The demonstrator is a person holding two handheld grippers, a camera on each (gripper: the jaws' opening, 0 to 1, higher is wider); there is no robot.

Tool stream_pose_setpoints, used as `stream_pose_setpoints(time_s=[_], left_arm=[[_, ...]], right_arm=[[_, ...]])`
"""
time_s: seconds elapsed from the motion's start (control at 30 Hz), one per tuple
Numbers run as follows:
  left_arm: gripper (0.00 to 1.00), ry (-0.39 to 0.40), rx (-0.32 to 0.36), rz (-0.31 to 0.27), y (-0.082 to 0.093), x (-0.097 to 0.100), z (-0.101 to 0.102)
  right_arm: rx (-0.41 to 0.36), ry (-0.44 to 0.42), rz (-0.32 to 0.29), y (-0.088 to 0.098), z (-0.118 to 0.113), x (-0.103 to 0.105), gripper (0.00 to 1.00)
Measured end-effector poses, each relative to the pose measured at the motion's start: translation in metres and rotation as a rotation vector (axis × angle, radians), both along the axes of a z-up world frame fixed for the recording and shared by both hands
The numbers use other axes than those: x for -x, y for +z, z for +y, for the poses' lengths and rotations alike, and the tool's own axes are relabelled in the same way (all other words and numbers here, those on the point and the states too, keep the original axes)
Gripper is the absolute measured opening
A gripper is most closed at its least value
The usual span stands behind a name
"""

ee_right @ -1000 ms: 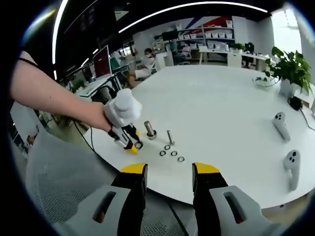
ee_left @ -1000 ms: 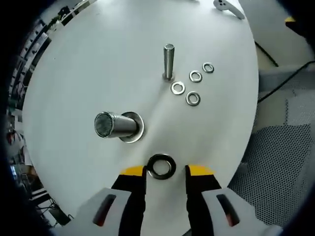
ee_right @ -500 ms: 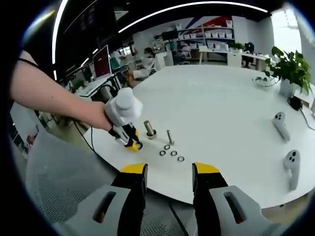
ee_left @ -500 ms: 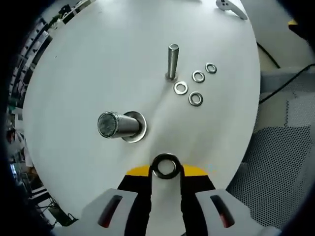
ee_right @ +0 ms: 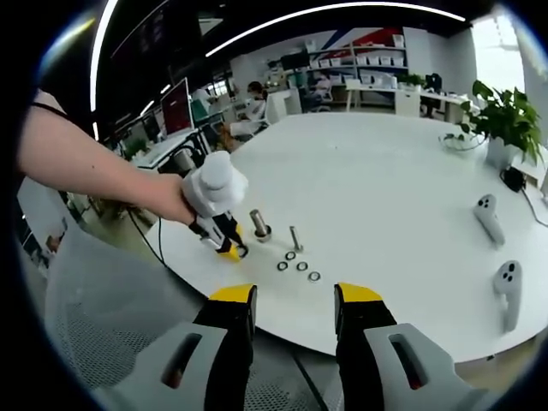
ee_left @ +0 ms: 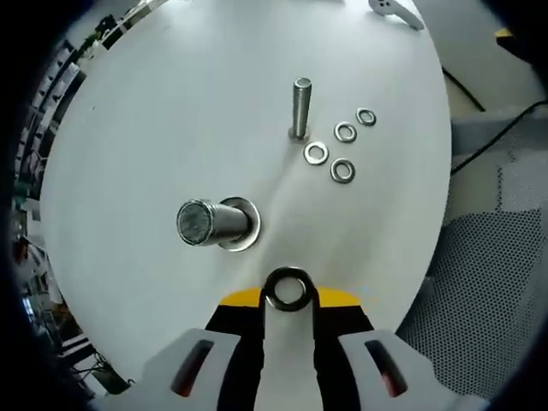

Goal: Place the washer onto the threaded stud by aligning its center hole with the stud, sliding it down to the base, and recovering from edge contact or off-axis alignment until the washer reaches the visible bottom stop.

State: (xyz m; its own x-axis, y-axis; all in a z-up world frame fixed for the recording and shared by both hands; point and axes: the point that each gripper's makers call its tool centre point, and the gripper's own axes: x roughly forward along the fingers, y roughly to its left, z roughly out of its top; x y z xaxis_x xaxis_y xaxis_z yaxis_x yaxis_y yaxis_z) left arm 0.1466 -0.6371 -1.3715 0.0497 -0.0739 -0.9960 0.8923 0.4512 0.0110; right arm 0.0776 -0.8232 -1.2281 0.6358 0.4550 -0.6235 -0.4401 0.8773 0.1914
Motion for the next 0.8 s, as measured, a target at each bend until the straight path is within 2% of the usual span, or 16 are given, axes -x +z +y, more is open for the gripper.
stream_pose_setpoints(time_s=[0.4, 0.5, 0.8], left_arm=[[0.18, -0.053, 0.036, -0.004, 0.019, -0.006, -0.006], [0.18, -0.1, 0.046, -0.023, 0.032, -0.008, -0.01], [0.18, -0.119, 0.078, -0.048, 0.063, -0.018, -0.01]], right_arm=[[-0.004, -0.004, -0.002, 0.001, 0.0, 0.0, 0.38], [-0.004, -0.004, -0.002, 0.0, 0.0, 0.0, 0.38], [-0.007, -0.002, -0.002, 0.001, 0.0, 0.0, 0.38]])
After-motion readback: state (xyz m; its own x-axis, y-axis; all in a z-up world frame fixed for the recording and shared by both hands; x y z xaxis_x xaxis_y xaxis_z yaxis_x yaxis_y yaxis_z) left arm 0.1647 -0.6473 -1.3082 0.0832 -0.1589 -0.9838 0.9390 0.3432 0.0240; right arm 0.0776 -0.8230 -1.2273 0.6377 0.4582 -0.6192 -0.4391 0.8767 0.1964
